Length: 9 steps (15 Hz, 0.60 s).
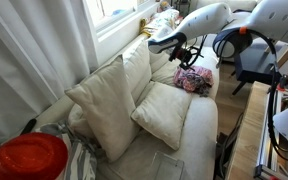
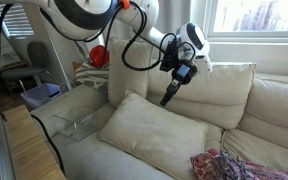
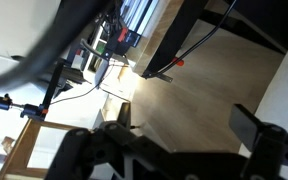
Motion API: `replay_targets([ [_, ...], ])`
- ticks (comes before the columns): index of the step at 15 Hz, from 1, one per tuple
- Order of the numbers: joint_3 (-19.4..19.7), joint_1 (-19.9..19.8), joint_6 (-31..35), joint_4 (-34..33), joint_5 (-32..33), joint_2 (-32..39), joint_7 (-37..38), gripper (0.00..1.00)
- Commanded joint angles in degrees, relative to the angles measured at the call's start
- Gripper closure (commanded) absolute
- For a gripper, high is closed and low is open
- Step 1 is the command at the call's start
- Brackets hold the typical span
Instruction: Move the blanket to the right, pick up the lying pillow on the couch and put it in an upright position
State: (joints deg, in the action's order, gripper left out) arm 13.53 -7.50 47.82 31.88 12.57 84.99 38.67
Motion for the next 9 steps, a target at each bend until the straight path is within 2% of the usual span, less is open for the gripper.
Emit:
replay_targets([
  [1,-1.0,3.3,1.7,1.9,1.7,0.1,-9.4,0.00],
  [7,-5.8,6.9,8.8,2.1,-0.1,0.1,-19.2,0.00],
  [8,-4.2,6.4,6.4,1.3,-0.1,0.1,-16.1,0.00],
  [9,-4.4,7.0,6.7,1.3,-0.1,0.1,-16.3,0.00],
])
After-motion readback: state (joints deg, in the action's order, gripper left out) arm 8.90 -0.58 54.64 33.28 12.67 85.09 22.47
